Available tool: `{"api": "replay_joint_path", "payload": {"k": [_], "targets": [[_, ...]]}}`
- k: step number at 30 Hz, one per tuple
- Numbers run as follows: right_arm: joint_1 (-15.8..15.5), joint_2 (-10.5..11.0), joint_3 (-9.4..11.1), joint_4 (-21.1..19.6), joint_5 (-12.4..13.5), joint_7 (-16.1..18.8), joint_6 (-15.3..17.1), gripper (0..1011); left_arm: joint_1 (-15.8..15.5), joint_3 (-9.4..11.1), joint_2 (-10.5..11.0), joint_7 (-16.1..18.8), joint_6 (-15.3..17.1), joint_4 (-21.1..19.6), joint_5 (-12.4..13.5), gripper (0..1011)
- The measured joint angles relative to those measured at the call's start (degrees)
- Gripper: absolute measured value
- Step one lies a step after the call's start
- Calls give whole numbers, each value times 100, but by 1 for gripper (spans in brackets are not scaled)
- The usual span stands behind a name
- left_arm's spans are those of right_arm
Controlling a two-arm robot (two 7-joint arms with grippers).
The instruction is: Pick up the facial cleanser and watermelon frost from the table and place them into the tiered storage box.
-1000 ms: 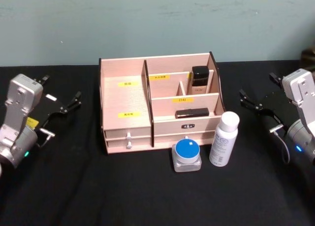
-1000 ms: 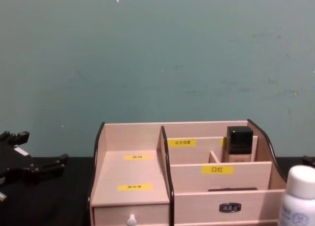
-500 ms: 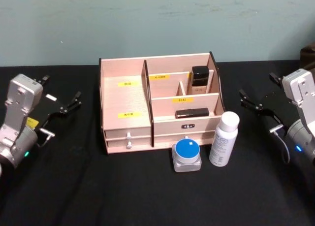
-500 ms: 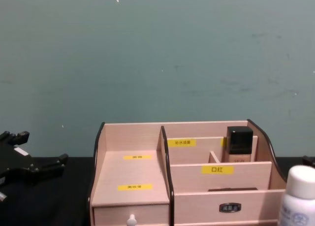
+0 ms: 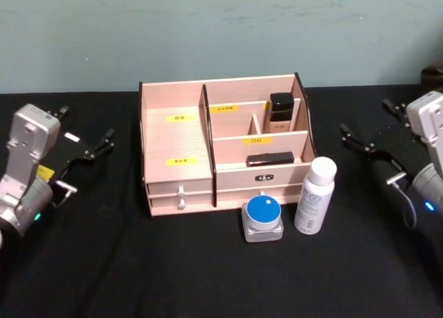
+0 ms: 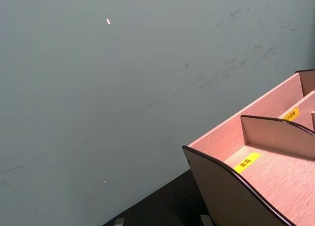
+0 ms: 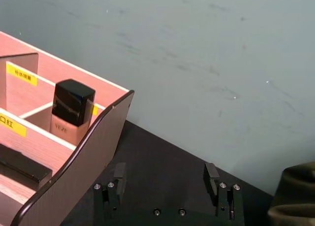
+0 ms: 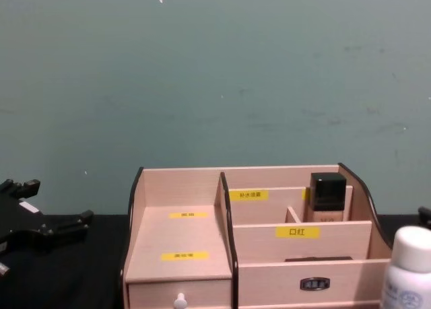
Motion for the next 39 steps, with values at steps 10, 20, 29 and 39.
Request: {"api": "replay_joint_path", "payload": {"k": [10, 20, 29, 39], "targets": [[-652, 463, 562, -983, 348, 199, 146, 1002, 0, 0, 0, 0, 0, 0, 0, 1001], [-1884, 1002, 1269, -2303, 742, 255, 318, 1002, 0, 0, 0, 0, 0, 0, 0, 1001], [-2926, 1187, 1650, -3066, 774, 188, 380, 1002, 0, 0, 0, 0, 0, 0, 0, 1001], [-3440, 1210, 1817, -3344, 662, 220, 442, 1003, 0, 0, 0, 0, 0, 0, 0, 1001]]}}
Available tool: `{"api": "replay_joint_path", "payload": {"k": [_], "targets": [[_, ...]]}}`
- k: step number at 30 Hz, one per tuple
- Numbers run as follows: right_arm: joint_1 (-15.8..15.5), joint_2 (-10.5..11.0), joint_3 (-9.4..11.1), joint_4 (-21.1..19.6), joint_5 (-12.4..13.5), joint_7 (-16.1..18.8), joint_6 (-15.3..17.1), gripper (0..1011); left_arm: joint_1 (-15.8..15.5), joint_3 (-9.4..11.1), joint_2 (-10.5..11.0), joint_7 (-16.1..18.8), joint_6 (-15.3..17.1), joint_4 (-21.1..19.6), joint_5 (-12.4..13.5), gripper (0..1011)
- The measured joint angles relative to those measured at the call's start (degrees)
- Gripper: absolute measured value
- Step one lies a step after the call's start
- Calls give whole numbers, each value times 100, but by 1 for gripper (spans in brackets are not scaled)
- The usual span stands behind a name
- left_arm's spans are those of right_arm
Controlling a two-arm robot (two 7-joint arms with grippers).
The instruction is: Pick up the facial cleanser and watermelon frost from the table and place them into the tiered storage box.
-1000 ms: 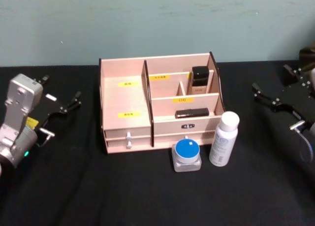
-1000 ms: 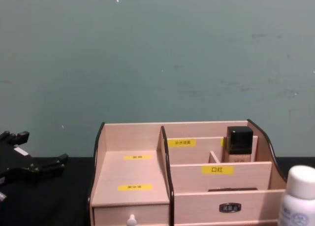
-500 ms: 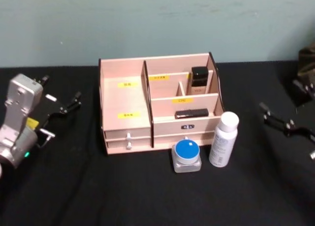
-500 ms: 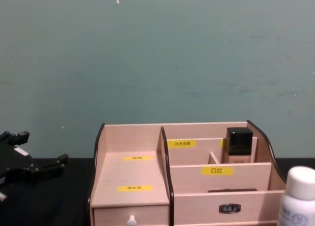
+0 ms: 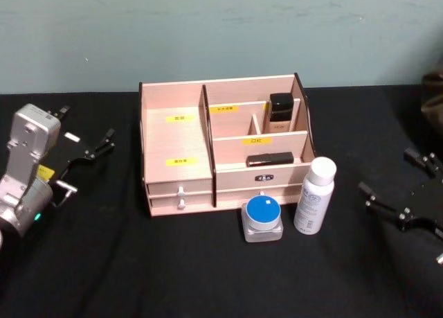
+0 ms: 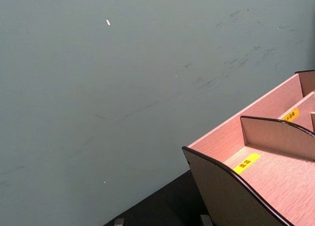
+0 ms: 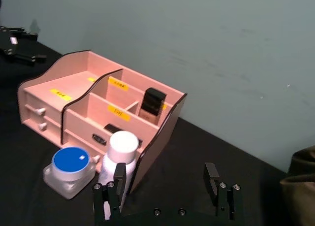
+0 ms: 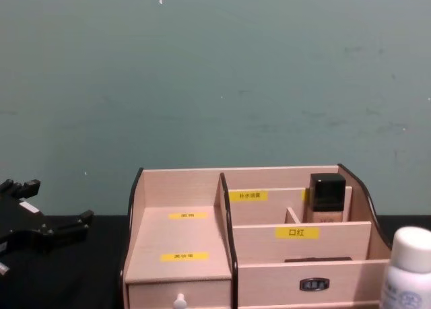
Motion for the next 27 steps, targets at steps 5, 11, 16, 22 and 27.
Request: {"api": "replay_joint_path", "payload": {"k": [5, 11, 16, 22, 27], "targets": [[-73, -24, -12, -6, 20, 143, 48, 1002, 0, 0, 0, 0, 0, 0, 0, 1001], [14, -98, -112, 112, 235, 437, 260, 1002, 0, 0, 0, 0, 0, 0, 0, 1001], [216, -200, -223, 258, 428, 679, 542, 1002, 0, 0, 0, 0, 0, 0, 0, 1001], [573, -384, -372, 481, 510, 849, 821, 1003, 0, 0, 0, 0, 0, 0, 0, 1001], [820, -520, -449, 617, 573, 1006, 968, 1003, 0, 0, 0, 0, 0, 0, 0, 1001]]}}
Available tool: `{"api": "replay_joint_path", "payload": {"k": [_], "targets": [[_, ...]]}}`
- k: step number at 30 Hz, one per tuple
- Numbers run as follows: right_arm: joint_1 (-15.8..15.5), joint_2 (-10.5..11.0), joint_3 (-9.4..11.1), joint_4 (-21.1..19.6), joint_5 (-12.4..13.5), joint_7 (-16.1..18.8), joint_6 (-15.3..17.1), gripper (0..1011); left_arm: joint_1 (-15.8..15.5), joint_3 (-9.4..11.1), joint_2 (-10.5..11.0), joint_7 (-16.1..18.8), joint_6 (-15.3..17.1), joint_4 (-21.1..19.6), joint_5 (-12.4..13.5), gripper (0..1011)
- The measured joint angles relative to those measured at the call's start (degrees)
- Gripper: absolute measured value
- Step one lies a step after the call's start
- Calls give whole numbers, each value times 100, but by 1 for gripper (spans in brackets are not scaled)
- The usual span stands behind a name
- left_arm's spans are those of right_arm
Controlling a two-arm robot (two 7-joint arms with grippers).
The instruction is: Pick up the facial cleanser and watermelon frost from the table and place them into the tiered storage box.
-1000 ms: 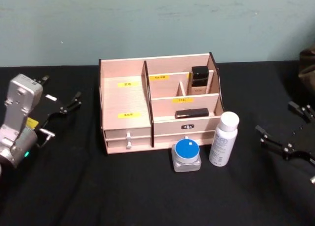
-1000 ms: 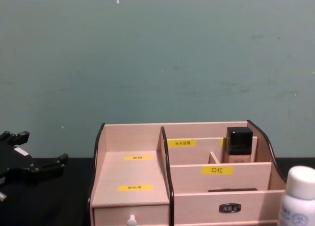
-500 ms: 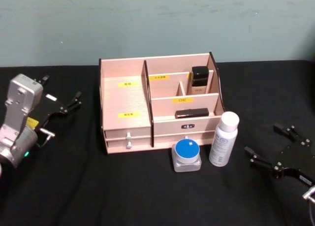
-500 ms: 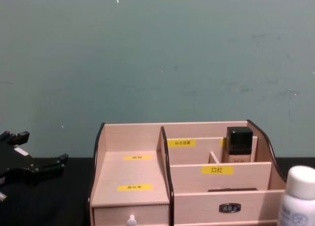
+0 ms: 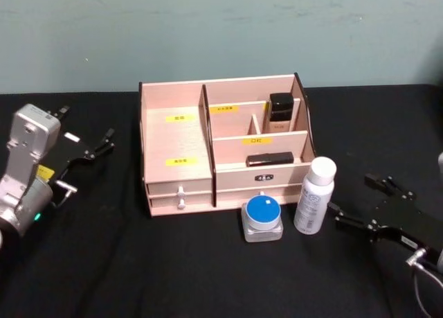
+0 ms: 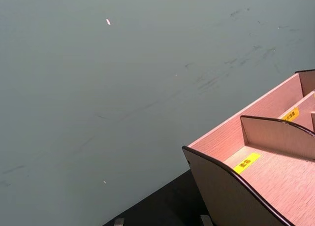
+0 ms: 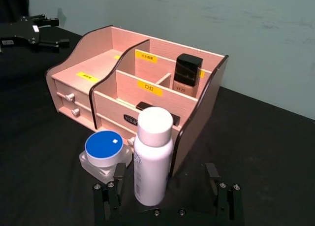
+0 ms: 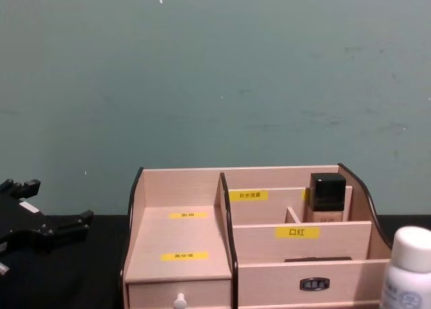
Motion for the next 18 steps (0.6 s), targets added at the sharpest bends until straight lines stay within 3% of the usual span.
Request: {"api": "replay_joint_path", "payload": {"k": [10, 18], "targets": [[449, -245, -159, 255, 2, 255, 276, 1002, 0, 0, 0, 0, 0, 0, 0, 1001], [710, -427, -262, 422, -222, 312, 401, 1002, 0, 0, 0, 0, 0, 0, 0, 1001]]}}
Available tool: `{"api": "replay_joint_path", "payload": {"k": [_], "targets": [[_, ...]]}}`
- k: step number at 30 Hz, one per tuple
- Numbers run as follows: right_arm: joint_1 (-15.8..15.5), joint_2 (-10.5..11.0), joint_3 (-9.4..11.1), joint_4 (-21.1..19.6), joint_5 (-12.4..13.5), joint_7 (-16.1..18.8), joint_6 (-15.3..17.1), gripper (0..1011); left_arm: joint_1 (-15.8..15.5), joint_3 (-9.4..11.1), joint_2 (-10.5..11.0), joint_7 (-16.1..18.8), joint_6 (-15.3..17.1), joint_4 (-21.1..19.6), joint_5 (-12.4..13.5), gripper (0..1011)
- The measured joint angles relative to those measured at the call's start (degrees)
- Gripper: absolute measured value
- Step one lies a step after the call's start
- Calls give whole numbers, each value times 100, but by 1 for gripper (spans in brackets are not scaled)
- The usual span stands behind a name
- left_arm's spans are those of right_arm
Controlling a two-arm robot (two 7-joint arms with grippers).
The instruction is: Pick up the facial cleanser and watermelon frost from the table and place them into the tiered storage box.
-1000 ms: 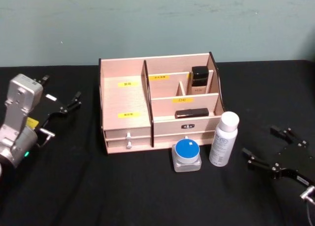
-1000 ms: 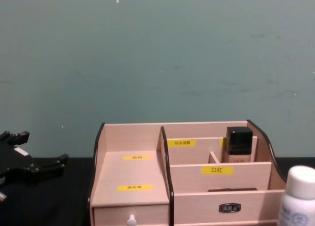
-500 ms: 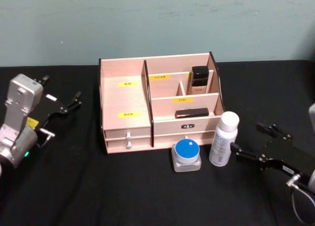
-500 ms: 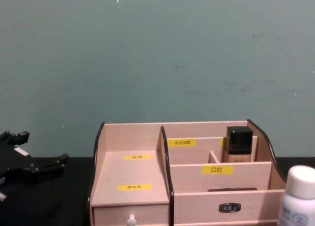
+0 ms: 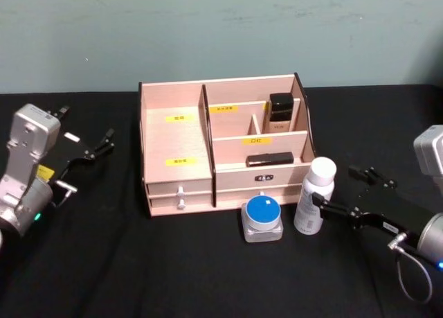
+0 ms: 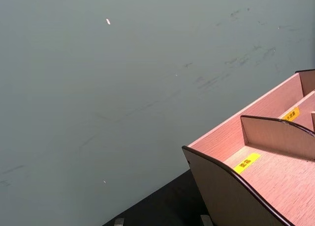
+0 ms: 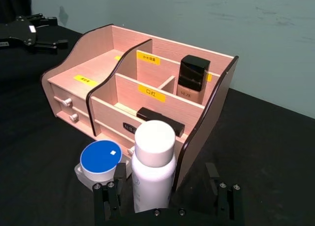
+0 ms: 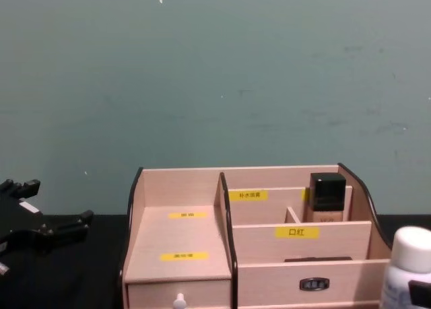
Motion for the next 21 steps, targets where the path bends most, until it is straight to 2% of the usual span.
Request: {"api": "replay_joint_path", "payload": {"k": [6, 21], "targets": [[141, -132, -35, 110, -142, 43, 62, 1002, 0, 0, 0, 0, 0, 0, 0, 1001], [434, -403, -141, 410, -278, 232, 190, 1002, 0, 0, 0, 0, 0, 0, 0, 1001]]}}
